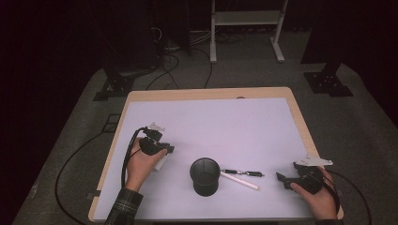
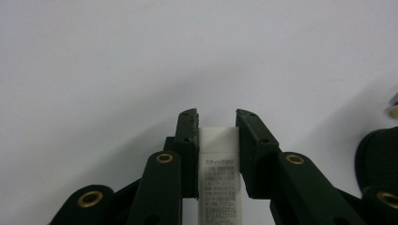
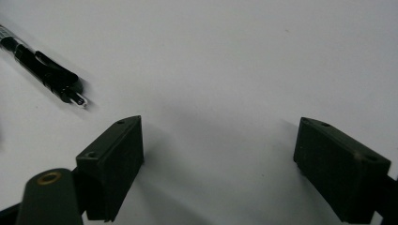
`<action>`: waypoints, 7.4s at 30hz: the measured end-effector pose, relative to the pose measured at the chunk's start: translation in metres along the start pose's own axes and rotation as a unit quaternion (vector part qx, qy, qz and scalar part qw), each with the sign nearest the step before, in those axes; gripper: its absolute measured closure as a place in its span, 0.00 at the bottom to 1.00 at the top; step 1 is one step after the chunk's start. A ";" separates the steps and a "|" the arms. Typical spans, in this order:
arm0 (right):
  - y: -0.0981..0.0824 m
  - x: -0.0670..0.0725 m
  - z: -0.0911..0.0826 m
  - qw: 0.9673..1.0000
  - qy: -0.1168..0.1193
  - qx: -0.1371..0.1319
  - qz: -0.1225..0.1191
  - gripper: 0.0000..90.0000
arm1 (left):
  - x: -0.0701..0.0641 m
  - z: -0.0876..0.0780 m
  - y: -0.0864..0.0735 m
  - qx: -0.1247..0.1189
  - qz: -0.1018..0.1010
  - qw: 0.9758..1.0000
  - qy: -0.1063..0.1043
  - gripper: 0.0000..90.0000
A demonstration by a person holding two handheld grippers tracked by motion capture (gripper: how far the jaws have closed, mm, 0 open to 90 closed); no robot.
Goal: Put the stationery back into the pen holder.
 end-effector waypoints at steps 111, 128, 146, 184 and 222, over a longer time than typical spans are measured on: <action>0.000 0.000 0.000 1.000 -0.001 -0.002 -0.001 0.17 | -0.144 -0.003 0.046 -0.126 0.175 0.952 -0.218 0.79; 0.000 0.000 0.000 1.000 -0.001 -0.002 -0.001 0.17 | -0.141 0.004 0.038 -0.111 0.174 0.956 -0.209 0.79; 0.000 0.000 0.000 1.000 -0.001 -0.002 -0.001 0.17 | -0.137 0.004 0.028 -0.100 0.171 0.959 -0.200 0.79; 0.000 0.000 0.000 1.000 -0.001 -0.002 -0.002 0.17 | -0.134 0.013 0.005 -0.074 0.167 0.965 -0.186 0.78; 0.000 0.000 0.000 1.000 -0.002 -0.002 -0.002 0.17 | -0.114 -0.026 -0.007 -0.091 0.170 0.970 -0.147 0.69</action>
Point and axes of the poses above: each handheld gripper's, and its own axes: z roughly forward along the jaws, y roughly out of its top, x roughly to its left, the point moved 4 cm from there along z, roughly forward along the jaws, and after that the axes turned 12 degrees about -y, right-handed, at the moved point
